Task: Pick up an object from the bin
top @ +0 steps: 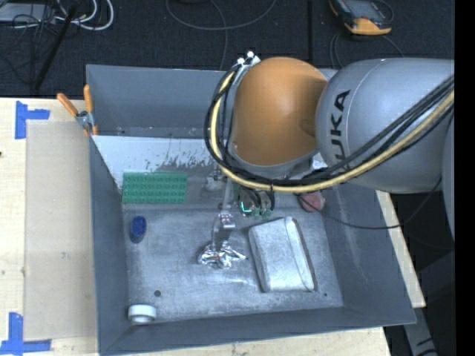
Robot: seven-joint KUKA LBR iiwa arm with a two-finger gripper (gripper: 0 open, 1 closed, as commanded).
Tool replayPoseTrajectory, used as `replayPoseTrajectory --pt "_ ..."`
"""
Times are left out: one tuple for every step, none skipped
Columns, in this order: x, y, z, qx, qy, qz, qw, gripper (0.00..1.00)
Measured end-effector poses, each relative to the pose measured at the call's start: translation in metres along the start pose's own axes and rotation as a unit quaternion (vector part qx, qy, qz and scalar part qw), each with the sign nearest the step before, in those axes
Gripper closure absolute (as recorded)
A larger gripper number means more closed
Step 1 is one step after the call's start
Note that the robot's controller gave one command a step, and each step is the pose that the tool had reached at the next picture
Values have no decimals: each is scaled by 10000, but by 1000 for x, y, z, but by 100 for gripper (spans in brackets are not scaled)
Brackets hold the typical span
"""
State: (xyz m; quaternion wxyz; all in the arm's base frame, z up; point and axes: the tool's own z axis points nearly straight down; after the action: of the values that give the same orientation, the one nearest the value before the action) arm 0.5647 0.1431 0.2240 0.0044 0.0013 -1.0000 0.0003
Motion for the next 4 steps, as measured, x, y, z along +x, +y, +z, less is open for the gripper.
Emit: replayPoseTrajectory --pt "8 -63 119 7 0 -1246 9922 0" --pt "1 -62 152 -1 -51 -1585 9873 0" --pt "1 -62 150 -3 -35 -1565 9877 100" --pt "-14 -68 31 11 -90 -2127 9771 100"
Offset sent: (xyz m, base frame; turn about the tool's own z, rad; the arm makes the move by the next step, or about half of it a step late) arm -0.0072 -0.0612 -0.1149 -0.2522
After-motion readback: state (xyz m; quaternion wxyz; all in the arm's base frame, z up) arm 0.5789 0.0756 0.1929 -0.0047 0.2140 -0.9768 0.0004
